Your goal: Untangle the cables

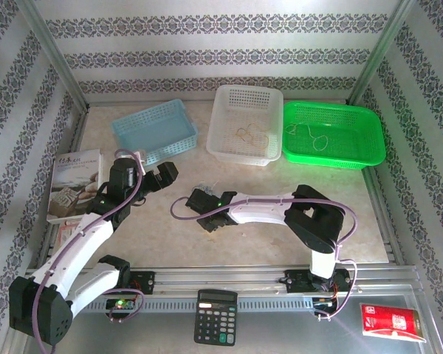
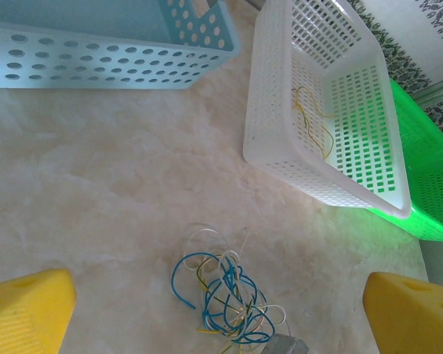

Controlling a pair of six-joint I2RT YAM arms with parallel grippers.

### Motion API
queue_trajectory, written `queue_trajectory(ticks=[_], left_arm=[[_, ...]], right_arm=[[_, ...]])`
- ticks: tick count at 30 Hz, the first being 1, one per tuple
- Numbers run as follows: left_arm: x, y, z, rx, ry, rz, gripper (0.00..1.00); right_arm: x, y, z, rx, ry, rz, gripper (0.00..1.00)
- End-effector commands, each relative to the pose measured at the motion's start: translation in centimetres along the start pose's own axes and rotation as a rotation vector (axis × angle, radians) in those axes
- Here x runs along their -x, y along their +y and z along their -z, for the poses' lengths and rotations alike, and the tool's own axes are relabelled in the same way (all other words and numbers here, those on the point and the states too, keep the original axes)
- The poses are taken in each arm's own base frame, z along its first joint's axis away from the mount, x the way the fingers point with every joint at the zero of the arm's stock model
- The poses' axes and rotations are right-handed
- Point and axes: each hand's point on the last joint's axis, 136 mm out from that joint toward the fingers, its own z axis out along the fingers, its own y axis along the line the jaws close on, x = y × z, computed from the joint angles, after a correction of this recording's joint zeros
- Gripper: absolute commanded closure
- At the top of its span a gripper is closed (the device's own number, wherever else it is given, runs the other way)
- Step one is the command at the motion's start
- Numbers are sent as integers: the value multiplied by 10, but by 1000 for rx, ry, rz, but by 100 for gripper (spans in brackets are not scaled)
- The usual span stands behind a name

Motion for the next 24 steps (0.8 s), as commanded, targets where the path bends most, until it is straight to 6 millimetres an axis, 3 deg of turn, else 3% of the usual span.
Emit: queue_trajectory(ticks=[1, 12, 24], left_arm=[[5, -3, 1, -19, -6, 7, 0], [3, -2, -2, -25, -3, 20, 0], [3, -4, 3, -32, -10, 22, 0]], right_arm=[[7, -7, 0, -59, -10, 27, 60], [21, -10, 3, -95, -51, 42, 61], [6, -3, -19, -72, 19, 49, 63]])
